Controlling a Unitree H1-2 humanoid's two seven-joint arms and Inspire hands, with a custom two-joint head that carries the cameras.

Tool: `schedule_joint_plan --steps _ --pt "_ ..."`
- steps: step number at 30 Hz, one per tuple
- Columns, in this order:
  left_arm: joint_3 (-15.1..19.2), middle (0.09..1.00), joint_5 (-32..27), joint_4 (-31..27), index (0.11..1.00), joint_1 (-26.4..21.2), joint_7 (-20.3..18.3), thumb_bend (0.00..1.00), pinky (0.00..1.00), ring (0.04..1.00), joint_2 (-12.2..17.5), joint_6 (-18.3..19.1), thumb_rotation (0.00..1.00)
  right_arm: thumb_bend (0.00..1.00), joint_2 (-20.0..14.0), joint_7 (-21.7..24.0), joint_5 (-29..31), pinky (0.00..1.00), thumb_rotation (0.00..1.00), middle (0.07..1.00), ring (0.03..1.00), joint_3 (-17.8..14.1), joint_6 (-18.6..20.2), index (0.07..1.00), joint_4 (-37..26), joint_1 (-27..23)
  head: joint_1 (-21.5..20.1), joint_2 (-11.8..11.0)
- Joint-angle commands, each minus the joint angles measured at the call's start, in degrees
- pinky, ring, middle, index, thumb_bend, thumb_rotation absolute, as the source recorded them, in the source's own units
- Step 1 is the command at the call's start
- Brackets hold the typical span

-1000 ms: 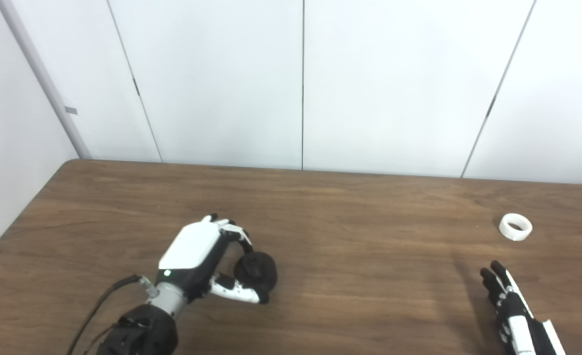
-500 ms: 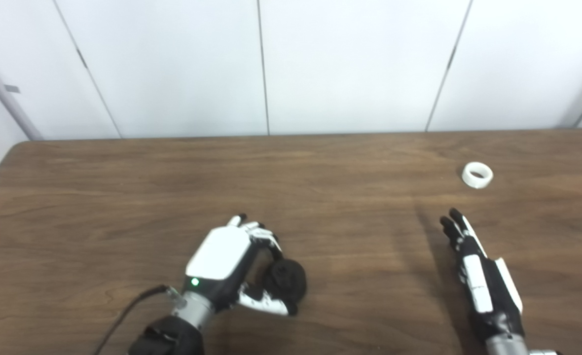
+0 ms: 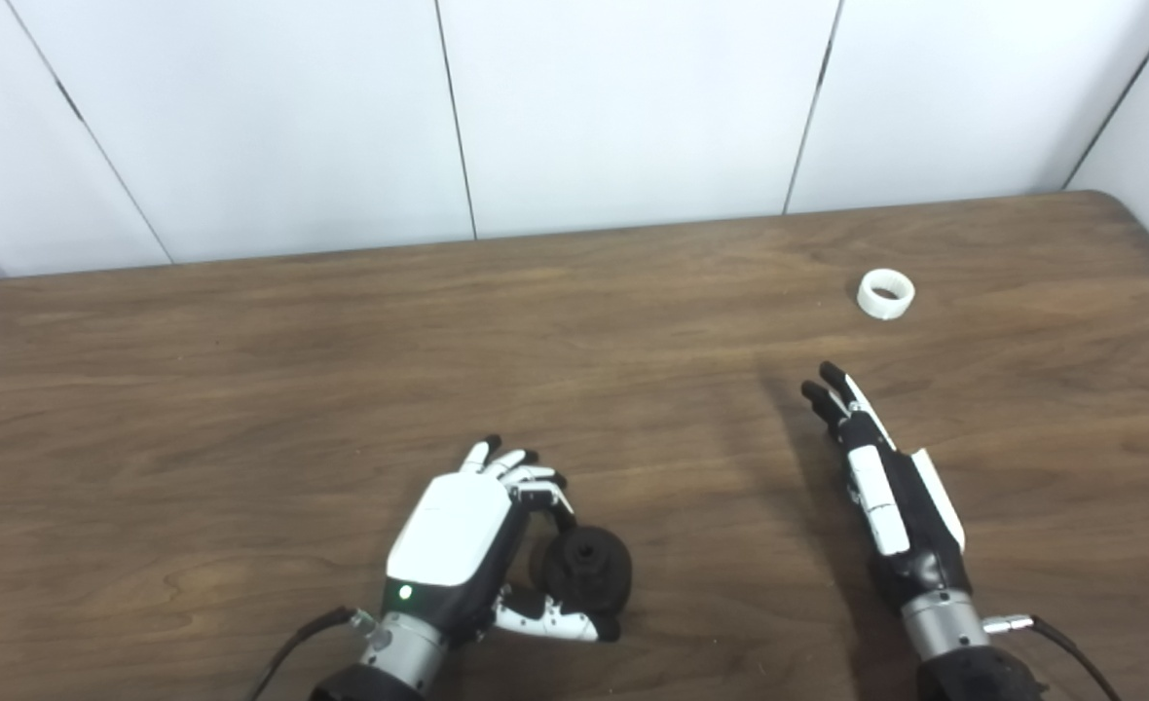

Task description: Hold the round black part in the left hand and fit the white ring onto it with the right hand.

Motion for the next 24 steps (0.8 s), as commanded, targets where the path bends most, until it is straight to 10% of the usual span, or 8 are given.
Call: schedule_joint_plan --steps 1,18,24 --pt "-0.05 0.78 0.88 1.3 0.483 0.73 1.06 0.52 1.0 0.886 0.29 -1.23 0.05 0.58 2.71 0.62 0.33 1.0 0.99 0.923 0.96 0.73 0.87 0.955 -1.56 0.53 -0.16 0.28" --pt "0.62 0.785 0.63 5.37 0.484 3.91 8.68 0.52 1.0 0.882 -0.97 -5.2 0.05 0.61 0.17 1.21 1.17 0.93 0.71 0.937 0.937 -1.92 3.22 0.931 -4.16 -1.08 -1.42 1.2" --pt "0.63 0.786 1.34 5.46 0.483 4.09 8.13 0.52 1.0 0.886 -0.78 -4.76 0.05 0.65 -2.45 -0.4 -12.1 0.89 0.66 0.888 0.902 -2.5 11.47 0.833 -8.28 -5.12 -2.29 1.21"
